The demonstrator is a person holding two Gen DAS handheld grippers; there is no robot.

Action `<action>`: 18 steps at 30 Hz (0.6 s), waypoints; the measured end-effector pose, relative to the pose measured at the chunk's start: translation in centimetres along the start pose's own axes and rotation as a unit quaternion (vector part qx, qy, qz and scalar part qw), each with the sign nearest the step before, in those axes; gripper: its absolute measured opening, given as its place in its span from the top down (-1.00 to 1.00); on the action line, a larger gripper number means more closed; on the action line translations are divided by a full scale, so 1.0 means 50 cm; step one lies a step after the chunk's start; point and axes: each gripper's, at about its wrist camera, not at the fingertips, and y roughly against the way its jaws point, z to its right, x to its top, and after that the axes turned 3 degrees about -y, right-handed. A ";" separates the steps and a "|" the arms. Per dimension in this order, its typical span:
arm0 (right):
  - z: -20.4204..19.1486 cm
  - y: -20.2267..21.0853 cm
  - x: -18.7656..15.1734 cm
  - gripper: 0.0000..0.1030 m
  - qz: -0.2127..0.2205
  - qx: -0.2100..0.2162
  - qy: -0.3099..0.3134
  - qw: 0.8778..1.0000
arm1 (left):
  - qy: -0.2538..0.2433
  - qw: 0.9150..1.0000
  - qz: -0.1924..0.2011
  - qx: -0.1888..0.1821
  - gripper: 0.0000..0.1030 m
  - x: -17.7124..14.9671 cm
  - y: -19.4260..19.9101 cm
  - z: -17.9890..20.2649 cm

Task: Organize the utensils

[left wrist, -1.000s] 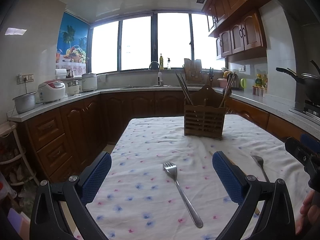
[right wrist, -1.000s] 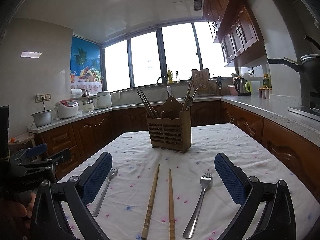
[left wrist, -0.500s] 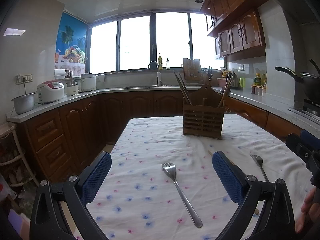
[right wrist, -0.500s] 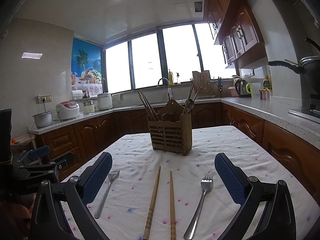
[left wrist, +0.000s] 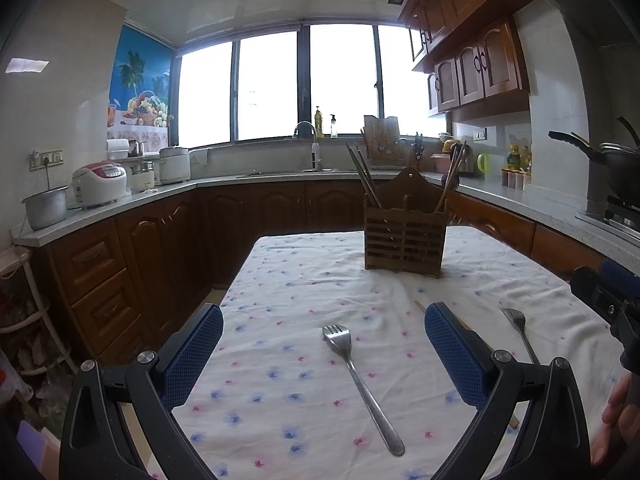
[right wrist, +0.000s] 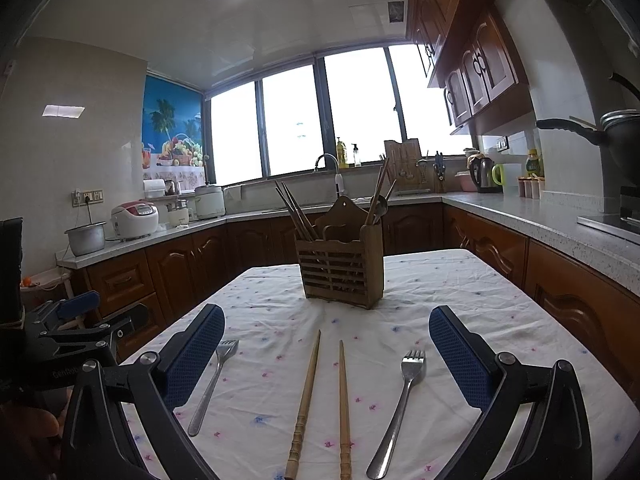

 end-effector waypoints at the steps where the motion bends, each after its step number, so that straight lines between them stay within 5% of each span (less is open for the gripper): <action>1: 0.000 -0.001 0.000 -1.00 -0.001 0.000 -0.001 1.000 | 0.000 1.000 0.000 0.001 -0.98 -0.001 0.000 0.002; 18: 0.005 -0.014 -0.008 -1.00 -0.007 0.004 -0.004 1.000 | 0.002 1.000 -0.007 -0.003 -0.98 0.003 -0.009 0.009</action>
